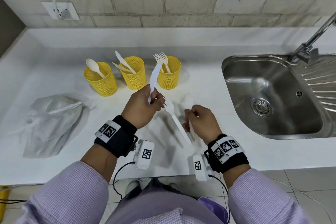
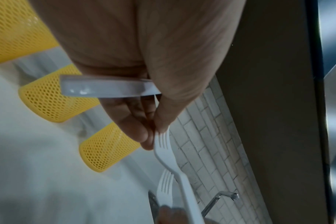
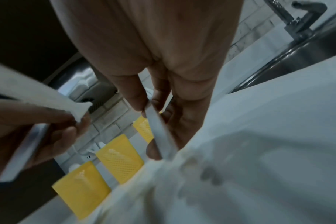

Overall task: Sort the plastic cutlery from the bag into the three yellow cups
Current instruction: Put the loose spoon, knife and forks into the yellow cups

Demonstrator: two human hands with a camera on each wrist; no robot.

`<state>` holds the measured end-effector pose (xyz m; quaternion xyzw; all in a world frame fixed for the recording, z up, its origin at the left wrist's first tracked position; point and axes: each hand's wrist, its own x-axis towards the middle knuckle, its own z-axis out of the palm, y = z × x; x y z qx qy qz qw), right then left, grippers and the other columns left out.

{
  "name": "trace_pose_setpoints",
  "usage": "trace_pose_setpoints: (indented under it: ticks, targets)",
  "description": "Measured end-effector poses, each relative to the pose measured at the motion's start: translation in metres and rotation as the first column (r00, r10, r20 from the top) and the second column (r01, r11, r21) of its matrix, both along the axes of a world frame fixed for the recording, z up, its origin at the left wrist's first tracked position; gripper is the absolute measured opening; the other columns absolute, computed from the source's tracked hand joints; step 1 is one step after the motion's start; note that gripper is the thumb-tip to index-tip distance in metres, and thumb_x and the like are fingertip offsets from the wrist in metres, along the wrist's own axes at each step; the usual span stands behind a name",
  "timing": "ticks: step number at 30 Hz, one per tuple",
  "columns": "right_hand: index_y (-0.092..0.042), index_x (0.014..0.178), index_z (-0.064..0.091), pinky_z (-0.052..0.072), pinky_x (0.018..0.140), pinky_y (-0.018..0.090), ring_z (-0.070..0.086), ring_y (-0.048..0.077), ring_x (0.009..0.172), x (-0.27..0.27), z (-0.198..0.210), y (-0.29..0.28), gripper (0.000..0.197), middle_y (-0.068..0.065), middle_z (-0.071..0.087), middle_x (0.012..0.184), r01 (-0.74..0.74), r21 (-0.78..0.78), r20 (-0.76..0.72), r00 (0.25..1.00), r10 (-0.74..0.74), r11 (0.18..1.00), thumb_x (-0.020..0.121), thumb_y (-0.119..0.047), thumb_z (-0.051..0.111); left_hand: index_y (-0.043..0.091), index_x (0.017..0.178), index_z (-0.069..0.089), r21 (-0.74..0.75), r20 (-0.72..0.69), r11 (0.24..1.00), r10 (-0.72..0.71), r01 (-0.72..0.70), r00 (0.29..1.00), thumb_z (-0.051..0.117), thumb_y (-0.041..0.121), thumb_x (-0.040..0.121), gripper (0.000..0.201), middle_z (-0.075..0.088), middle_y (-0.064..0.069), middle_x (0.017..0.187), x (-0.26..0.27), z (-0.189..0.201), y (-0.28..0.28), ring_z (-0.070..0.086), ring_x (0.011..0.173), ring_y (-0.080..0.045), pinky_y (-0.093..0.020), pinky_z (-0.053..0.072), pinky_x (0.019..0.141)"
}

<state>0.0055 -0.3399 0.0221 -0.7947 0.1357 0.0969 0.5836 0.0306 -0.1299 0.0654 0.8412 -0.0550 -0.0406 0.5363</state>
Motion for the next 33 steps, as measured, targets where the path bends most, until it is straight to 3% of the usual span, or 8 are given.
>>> trace_pose_setpoints:
  ticks: [3, 7, 10, 16, 18, 22, 27, 33]
  targets:
    - [-0.006, 0.076, 0.046, 0.062, 0.06, 0.052, 0.071, 0.045, 0.066, 0.0, 0.017, 0.014, 0.029, 0.028, 0.065, 0.079, 0.0, 0.266, -0.08, 0.997, 0.022, 0.964, 0.103, -0.012, 0.054, 0.016, 0.078, 0.035, -0.002, 0.008, 1.0, -0.017, 0.017, 1.0, 0.063, 0.006, 0.096, 0.035, 0.073, -0.002, 0.086, -0.001, 0.001, -0.006, 0.072, 0.076, -0.021, -0.047, 0.059, 0.08]
    - [-0.004, 0.088, 0.054, 0.06, 0.064, 0.044, 0.07, 0.041, 0.065, -0.002, 0.029, 0.023, 0.023, 0.026, 0.069, 0.08, -0.038, 0.403, -0.168, 0.979, 0.115, 0.914, 0.106, -0.017, 0.05, 0.017, 0.077, 0.037, 0.04, 0.043, 0.999, -0.019, 0.018, 0.999, 0.065, 0.006, 0.095, 0.035, 0.072, -0.002, 0.086, 0.0, 0.0, -0.011, 0.071, 0.075, -0.018, -0.036, 0.057, 0.074]
    - [-0.007, 0.099, 0.056, 0.058, 0.058, 0.037, 0.069, 0.038, 0.06, -0.001, 0.032, 0.024, 0.02, 0.022, 0.069, 0.078, -0.038, 0.441, -0.197, 0.971, 0.138, 0.897, 0.107, -0.023, 0.049, 0.015, 0.079, 0.039, 0.078, 0.072, 0.997, -0.023, 0.017, 0.997, 0.065, 0.005, 0.094, 0.031, 0.071, -0.001, 0.085, 0.001, -0.002, -0.013, 0.07, 0.074, -0.017, -0.027, 0.055, 0.069]
    - [-0.01, 0.101, 0.055, 0.031, 0.044, 0.024, 0.045, 0.024, 0.043, 0.005, 0.027, 0.024, 0.022, 0.016, 0.063, 0.067, -0.05, 0.476, -0.222, 0.959, 0.175, 0.878, 0.107, -0.03, 0.047, 0.014, 0.079, 0.039, 0.085, 0.056, 0.996, -0.025, 0.02, 0.998, 0.065, 0.005, 0.094, 0.031, 0.07, 0.001, 0.082, 0.004, -0.008, -0.014, 0.07, 0.072, -0.019, -0.035, 0.057, 0.071]
    - [-0.011, 0.101, 0.052, 0.022, 0.046, 0.024, 0.035, 0.02, 0.043, 0.007, 0.025, 0.026, 0.021, 0.013, 0.057, 0.063, -0.064, 0.452, -0.235, 0.954, 0.187, 0.89, 0.106, -0.031, 0.047, 0.013, 0.08, 0.04, 0.07, 0.046, 0.998, -0.008, 0.005, 0.999, 0.065, 0.005, 0.094, 0.03, 0.07, -0.002, 0.084, 0.005, -0.01, -0.015, 0.071, 0.072, -0.02, -0.027, 0.056, 0.067]
    - [-0.012, 0.099, 0.057, 0.022, 0.046, 0.022, 0.032, 0.018, 0.043, 0.008, 0.023, 0.029, 0.022, 0.009, 0.05, 0.062, -0.101, 0.426, -0.229, 0.949, 0.215, 0.899, 0.104, -0.032, 0.049, 0.011, 0.08, 0.04, 0.034, 0.045, 0.998, 0.043, -0.045, 0.998, 0.065, 0.004, 0.094, 0.029, 0.071, -0.007, 0.086, 0.007, -0.011, -0.016, 0.071, 0.069, -0.017, -0.013, 0.05, 0.061]
    - [-0.01, 0.095, 0.06, 0.022, 0.045, 0.022, 0.035, 0.019, 0.041, 0.006, 0.022, 0.035, 0.023, 0.007, 0.048, 0.059, -0.16, 0.363, -0.197, 0.95, 0.244, 0.918, 0.105, -0.028, 0.049, 0.021, 0.076, 0.038, 0.065, 0.087, 0.991, 0.108, -0.114, 0.99, 0.068, 0.013, 0.095, 0.036, 0.074, -0.002, 0.089, 0.012, -0.01, -0.012, 0.072, 0.068, -0.012, -0.019, 0.051, 0.064]
    - [-0.007, 0.088, 0.057, 0.026, 0.045, 0.025, 0.038, 0.02, 0.042, 0.013, 0.015, 0.037, 0.024, 0.008, 0.047, 0.059, -0.124, 0.335, -0.149, 0.972, 0.182, 0.934, 0.106, -0.019, 0.046, 0.017, 0.075, 0.041, -0.018, 0.04, 0.973, 0.23, -0.23, 0.972, 0.072, 0.023, 0.092, 0.036, 0.068, -0.003, 0.084, 0.014, -0.006, 0.002, 0.07, 0.076, -0.027, -0.048, 0.061, 0.072]
